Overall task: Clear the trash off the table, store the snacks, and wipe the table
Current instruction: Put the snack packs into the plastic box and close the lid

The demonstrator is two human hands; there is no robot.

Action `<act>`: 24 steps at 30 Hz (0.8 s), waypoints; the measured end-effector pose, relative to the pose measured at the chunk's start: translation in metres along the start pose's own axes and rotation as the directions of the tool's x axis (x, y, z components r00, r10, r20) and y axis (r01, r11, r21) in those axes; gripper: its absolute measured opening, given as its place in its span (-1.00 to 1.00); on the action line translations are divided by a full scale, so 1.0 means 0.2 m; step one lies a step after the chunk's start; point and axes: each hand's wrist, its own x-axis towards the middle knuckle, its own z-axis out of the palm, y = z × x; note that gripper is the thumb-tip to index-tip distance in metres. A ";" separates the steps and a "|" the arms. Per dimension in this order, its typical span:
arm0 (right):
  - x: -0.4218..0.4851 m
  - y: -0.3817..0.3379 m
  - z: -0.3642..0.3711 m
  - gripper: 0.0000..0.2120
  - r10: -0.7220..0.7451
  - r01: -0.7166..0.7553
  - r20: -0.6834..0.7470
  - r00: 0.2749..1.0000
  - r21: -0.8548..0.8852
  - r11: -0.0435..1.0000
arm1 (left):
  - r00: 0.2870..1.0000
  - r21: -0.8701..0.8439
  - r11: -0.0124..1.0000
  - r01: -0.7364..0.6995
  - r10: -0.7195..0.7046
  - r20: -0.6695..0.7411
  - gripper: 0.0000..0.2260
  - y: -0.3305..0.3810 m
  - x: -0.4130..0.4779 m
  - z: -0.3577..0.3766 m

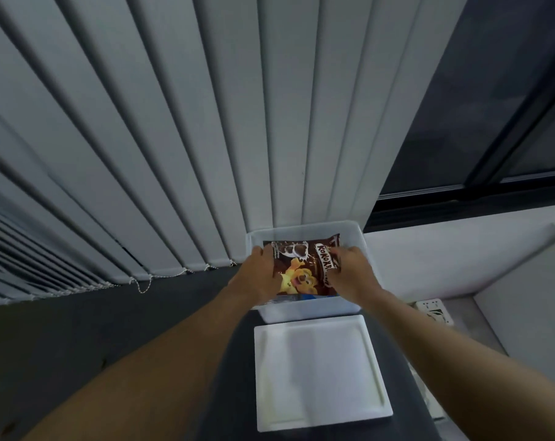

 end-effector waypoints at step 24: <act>0.22 0.06 0.23 -0.32 0.046 0.188 0.588 0.807 -0.331 0.925 | 0.908 0.807 0.530 -0.259 -0.152 0.391 -0.32 -0.09 0.24 0.21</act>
